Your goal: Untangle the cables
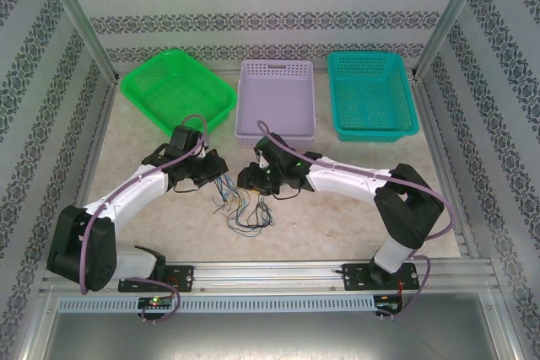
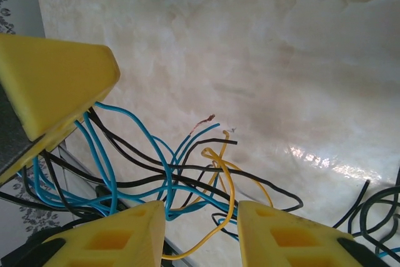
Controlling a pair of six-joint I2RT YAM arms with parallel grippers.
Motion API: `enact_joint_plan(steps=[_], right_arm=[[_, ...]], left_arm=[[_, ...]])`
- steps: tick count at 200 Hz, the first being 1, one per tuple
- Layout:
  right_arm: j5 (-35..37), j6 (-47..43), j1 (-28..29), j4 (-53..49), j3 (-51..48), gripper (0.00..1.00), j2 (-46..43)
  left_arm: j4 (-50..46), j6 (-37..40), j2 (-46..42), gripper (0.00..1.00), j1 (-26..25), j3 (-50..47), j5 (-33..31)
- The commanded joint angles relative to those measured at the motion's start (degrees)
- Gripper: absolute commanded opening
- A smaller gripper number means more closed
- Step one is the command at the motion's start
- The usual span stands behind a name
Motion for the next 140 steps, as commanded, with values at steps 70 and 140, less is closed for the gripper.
enact_joint_plan(steps=[70,140], right_arm=[[-2.6,4.2,0.2,5.8,-1.5,0.29,4.7],[-0.1,5.5,-0.9,7.9,-3.6,0.00,2.0]], left_arm=[[2.3,0.5,-1.3,0.00,0.4,-0.1,0.7],[1.0,0.4,-1.3,0.00,0.3,0.2,-0.4]])
